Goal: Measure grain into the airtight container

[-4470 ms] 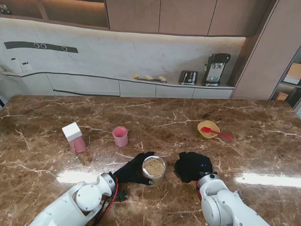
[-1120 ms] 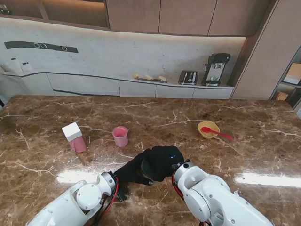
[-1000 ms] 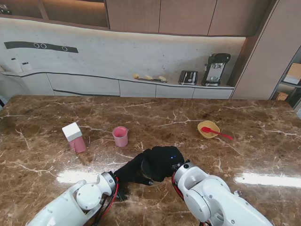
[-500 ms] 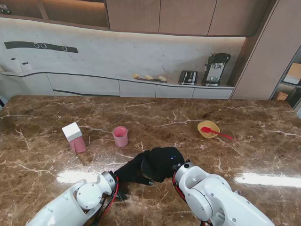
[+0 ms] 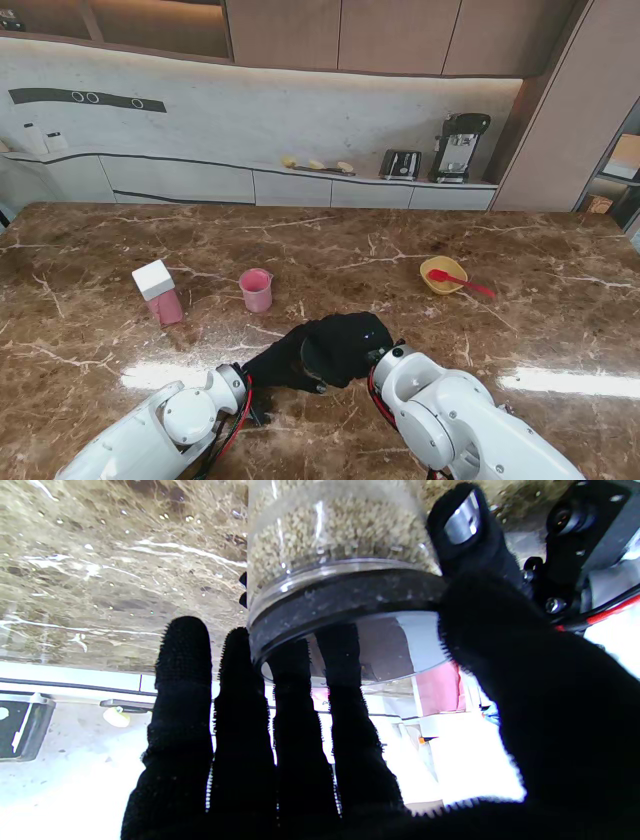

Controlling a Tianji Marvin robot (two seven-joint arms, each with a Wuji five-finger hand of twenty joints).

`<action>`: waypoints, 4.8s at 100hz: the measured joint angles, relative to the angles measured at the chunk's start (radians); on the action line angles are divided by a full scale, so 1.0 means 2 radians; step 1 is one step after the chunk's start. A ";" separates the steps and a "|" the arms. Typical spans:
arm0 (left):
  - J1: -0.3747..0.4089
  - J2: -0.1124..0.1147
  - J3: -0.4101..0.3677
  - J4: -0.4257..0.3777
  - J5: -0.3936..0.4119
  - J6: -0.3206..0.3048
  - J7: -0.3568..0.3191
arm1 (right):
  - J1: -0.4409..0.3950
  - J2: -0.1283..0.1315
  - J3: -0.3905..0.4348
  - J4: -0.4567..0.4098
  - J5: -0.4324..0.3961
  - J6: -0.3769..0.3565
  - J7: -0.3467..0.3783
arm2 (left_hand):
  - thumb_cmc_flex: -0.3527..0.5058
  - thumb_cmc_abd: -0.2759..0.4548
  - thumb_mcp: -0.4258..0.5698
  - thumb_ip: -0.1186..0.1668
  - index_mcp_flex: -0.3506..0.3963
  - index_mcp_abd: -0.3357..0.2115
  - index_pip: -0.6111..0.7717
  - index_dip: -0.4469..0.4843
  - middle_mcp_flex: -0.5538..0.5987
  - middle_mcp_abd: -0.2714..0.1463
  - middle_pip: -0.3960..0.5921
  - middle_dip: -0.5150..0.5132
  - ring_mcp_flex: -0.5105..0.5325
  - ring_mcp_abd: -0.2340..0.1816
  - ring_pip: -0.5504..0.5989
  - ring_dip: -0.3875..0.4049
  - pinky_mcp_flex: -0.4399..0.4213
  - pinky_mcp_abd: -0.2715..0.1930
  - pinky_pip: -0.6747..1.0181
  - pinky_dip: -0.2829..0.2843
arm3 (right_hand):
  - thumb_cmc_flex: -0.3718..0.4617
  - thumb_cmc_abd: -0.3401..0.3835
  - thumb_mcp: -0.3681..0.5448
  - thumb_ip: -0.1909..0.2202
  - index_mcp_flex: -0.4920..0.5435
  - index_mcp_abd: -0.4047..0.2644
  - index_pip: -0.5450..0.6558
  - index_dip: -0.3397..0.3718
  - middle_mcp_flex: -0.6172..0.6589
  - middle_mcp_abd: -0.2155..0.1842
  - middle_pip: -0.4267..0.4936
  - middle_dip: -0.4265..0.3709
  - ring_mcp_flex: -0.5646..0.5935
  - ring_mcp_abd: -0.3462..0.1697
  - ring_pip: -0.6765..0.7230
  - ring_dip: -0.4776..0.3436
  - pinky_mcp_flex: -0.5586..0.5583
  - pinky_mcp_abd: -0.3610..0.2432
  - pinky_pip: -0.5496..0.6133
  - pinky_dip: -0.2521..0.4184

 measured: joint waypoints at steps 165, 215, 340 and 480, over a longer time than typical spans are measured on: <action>0.000 -0.001 0.000 0.001 -0.001 -0.002 0.001 | -0.017 0.001 0.020 -0.015 -0.023 -0.008 0.015 | 0.000 0.001 -0.001 0.000 0.000 0.000 0.000 0.000 0.000 0.000 0.000 0.000 0.000 0.000 0.000 0.000 0.000 0.000 0.000 0.000 | -0.028 0.092 -0.206 0.057 -0.062 0.002 -0.015 -0.002 -0.082 -0.035 -0.008 -0.050 -0.116 -0.003 -0.037 -0.043 -0.115 0.015 -0.099 0.017; 0.000 -0.001 0.000 0.002 -0.001 -0.003 0.001 | 0.038 0.008 -0.019 -0.027 -0.047 0.014 0.121 | 0.000 0.001 -0.001 0.000 0.000 0.000 0.000 0.000 0.000 0.000 0.000 0.000 0.000 0.000 0.000 0.000 0.000 0.000 0.000 0.000 | -0.028 0.089 -0.229 0.057 -0.085 0.032 -0.008 0.040 -0.102 -0.030 0.042 0.049 -0.110 -0.028 0.025 0.036 -0.101 -0.010 -0.095 0.054; 0.000 -0.001 0.000 0.002 -0.002 -0.003 0.000 | 0.034 0.002 -0.022 0.022 -0.022 -0.002 0.006 | 0.000 0.008 -0.001 0.000 -0.001 0.004 -0.003 0.000 0.000 0.000 0.000 0.000 0.000 0.000 0.000 0.000 0.000 0.000 0.000 0.001 | 0.012 -0.011 -0.102 0.006 -0.011 -0.016 0.052 0.118 -0.052 -0.047 0.123 0.128 -0.054 -0.046 0.121 0.108 -0.004 -0.043 -0.012 0.064; 0.000 -0.001 0.000 0.002 -0.001 -0.003 0.001 | 0.012 0.000 -0.023 0.038 -0.066 -0.011 -0.050 | 0.002 0.008 -0.001 0.000 -0.001 0.003 -0.003 0.000 0.000 0.000 0.000 0.000 0.000 0.000 0.000 0.000 0.000 0.000 0.000 0.001 | -0.018 -0.046 -0.012 0.001 -0.067 0.008 0.030 0.123 -0.120 -0.046 0.143 0.108 -0.065 -0.035 0.108 0.087 -0.019 -0.043 0.001 0.050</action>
